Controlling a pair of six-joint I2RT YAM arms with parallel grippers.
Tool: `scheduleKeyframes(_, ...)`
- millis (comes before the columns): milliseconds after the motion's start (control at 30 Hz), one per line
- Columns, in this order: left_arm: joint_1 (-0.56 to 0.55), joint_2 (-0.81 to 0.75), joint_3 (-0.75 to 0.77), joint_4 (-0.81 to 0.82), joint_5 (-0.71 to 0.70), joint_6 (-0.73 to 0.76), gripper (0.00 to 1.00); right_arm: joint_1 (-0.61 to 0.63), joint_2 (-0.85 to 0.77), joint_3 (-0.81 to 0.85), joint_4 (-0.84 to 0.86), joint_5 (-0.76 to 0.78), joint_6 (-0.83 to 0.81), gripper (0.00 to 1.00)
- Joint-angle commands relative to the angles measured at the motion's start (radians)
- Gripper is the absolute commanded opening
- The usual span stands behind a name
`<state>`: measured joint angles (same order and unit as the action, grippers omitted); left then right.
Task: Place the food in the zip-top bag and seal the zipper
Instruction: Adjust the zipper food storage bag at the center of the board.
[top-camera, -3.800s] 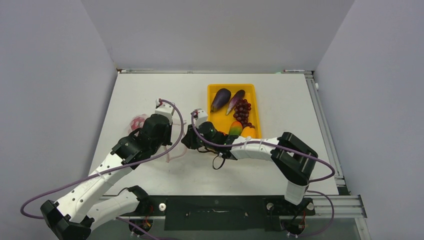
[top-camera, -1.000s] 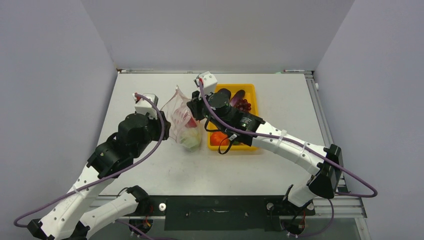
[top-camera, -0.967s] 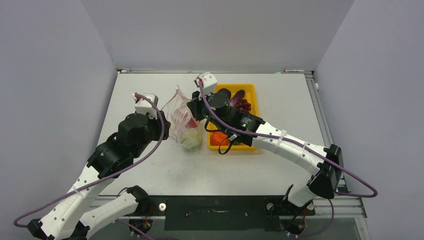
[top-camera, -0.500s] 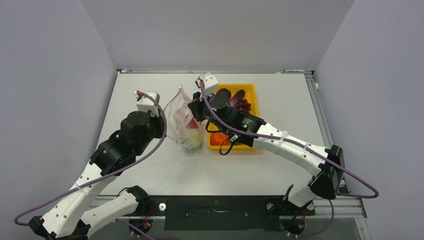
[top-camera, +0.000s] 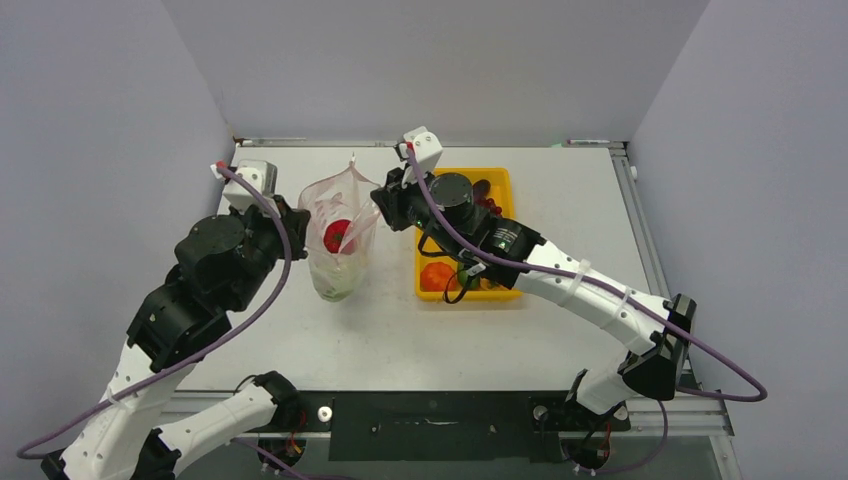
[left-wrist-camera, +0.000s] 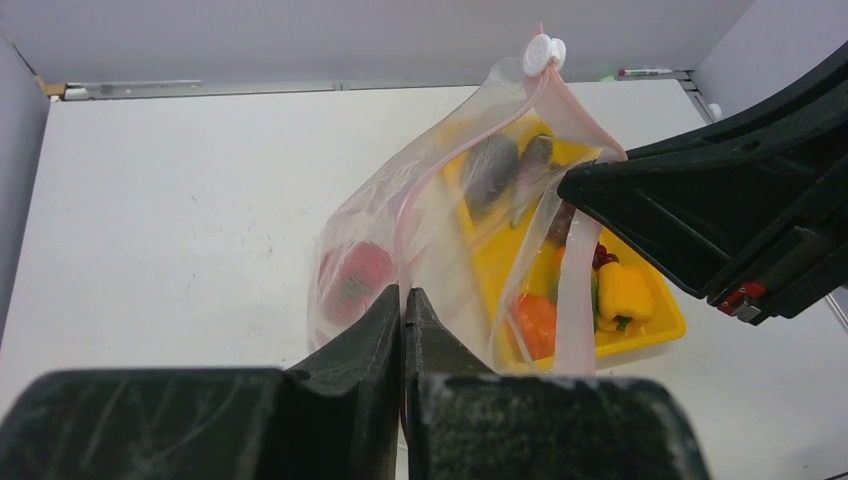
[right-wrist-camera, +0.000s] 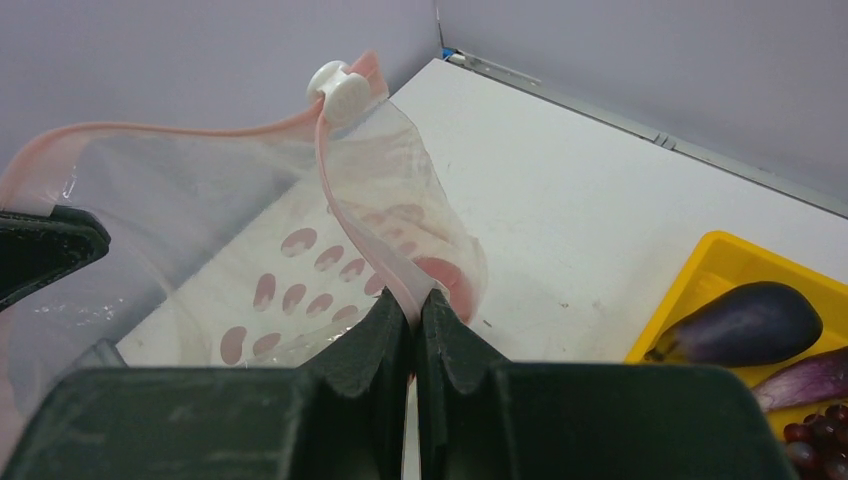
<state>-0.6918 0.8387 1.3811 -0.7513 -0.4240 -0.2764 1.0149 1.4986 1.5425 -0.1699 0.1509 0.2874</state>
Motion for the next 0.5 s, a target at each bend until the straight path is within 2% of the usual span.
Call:
scheduleKeyframes(0, 0.003, -0.002, -0.051, 0.021, -0.029, 0.010, 0.00, -0.001, -0.024, -0.012, 0.049, 0.001, -0.004, 0.05)
scheduleKeyframes(233, 0.005, -0.022, -0.292, 0.087, -0.039, -0.063, 0.00, -0.014, 0.041, -0.131, 0.074, -0.007, 0.041, 0.05)
scheduleKeyframes(467, 0.007, -0.014, -0.277, 0.083, -0.046, -0.048, 0.00, -0.016, 0.051, -0.123, 0.067, -0.019, 0.042, 0.05)
